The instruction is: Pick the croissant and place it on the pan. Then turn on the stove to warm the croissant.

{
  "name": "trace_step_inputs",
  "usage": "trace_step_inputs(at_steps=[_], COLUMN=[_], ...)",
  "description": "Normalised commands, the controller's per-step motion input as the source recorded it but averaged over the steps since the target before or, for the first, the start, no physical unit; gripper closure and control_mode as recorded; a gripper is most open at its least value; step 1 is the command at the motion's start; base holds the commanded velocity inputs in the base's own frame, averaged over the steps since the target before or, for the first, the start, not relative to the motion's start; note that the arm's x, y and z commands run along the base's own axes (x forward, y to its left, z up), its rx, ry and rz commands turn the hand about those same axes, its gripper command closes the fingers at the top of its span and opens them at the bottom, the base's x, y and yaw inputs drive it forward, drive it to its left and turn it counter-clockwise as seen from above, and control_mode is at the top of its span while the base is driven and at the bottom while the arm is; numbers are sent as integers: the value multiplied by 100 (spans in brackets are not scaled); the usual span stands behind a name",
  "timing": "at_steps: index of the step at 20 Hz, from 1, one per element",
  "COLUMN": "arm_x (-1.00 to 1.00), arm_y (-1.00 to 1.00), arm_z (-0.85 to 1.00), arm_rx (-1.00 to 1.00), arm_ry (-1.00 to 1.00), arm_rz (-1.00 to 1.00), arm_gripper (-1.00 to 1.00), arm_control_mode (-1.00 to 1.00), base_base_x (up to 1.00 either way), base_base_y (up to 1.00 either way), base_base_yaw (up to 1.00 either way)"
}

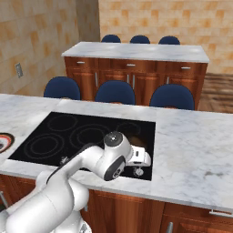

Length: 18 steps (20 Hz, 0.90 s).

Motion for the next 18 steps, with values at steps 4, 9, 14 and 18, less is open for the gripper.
trace_step_inputs(at_steps=[4, 9, 14, 18], arm_x=[4, 19, 11, 11], arm_y=[-4, -15, -13, -6], arm_z=[-8, -32, -10, -11], arm_rx=[0, 0, 0, 0], arm_ry=[0, 0, 0, 0], arm_rz=[0, 0, 0, 0], arm_gripper=[-100, -100, -100, -100], arm_control_mode=[-100, -100, -100, -100], base_base_x=[0, 0, 0, 0], base_base_y=[0, 0, 0, 0], base_base_yaw=[0, 0, 0, 0])
